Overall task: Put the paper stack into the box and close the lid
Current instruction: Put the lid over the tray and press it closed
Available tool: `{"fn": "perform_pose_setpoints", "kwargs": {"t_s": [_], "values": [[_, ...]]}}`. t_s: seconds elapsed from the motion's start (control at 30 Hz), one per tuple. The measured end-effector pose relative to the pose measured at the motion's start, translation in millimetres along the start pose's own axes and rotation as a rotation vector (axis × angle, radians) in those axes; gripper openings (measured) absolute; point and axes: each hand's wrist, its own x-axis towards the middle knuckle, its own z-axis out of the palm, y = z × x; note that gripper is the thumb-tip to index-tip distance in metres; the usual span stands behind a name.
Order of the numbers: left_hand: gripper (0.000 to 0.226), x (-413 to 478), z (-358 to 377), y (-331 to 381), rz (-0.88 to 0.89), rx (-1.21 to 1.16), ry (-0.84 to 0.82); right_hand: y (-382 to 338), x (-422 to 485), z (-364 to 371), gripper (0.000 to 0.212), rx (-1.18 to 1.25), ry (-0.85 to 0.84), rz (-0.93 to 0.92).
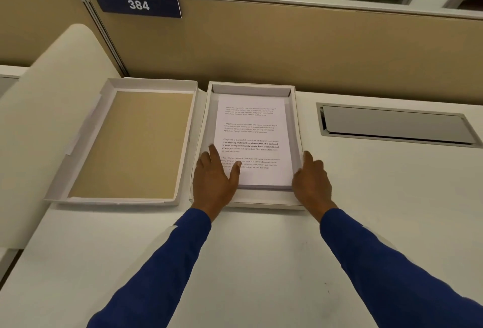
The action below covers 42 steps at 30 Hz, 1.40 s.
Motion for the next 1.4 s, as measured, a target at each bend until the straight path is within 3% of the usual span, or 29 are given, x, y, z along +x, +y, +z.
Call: {"fn": "perform_pose_setpoints", "kwargs": {"t_s": [0.4, 0.47, 0.57, 0.73, 0.87, 0.93, 1.03, 1.17, 1.3, 1.4], "values": [[0.084, -45.7, -5.4, -19.1, 0.041, 0.052, -0.011, 20.5, -49.9, 20.8, 0.059, 0.0, 0.057, -0.06], [0.073, -50.7, -12.6, -19.4, 0.103, -0.016, 0.048, 20.4, -54.1, 20.9, 0.057, 0.008, 0.066, -0.055], [0.056, -55.4, -30.7, -27.3, 0.085, -0.136, 0.282, 21.6, -57.4, 19.6, 0.056, 0.013, 0.067, -0.053], [0.055, -61.1, -63.0, -80.8, -0.413, -0.227, 0.636, 22.4, -62.1, 20.2, 0.056, 0.015, 0.058, -0.045], [0.072, -62.5, -76.9, -114.8, -0.87, -0.411, 0.562, 22.9, -61.3, 20.1, 0.055, 0.011, 0.054, -0.054], [0.078, -61.7, -82.0, -122.9, -0.974, -0.528, 0.464, 22.7, -62.1, 18.8, 0.056, 0.012, 0.049, -0.057], [0.055, -55.0, -90.8, -127.6, -0.939, -0.619, 0.373, 21.3, -63.2, 17.6, 0.057, 0.009, 0.047, -0.059], [0.038, -46.5, -99.6, -120.0, -0.943, -0.793, 0.452, 19.9, -64.9, 15.5, 0.057, 0.013, 0.044, -0.066], [0.046, -41.3, -108.2, -109.0, -0.869, -1.17, 0.548, 19.2, -65.7, 12.9, 0.057, 0.012, 0.041, -0.069], [0.057, -41.2, -118.3, -93.0, -0.728, -1.301, 0.615, 19.0, -65.2, 11.5, 0.057, 0.024, 0.027, -0.062]]}}
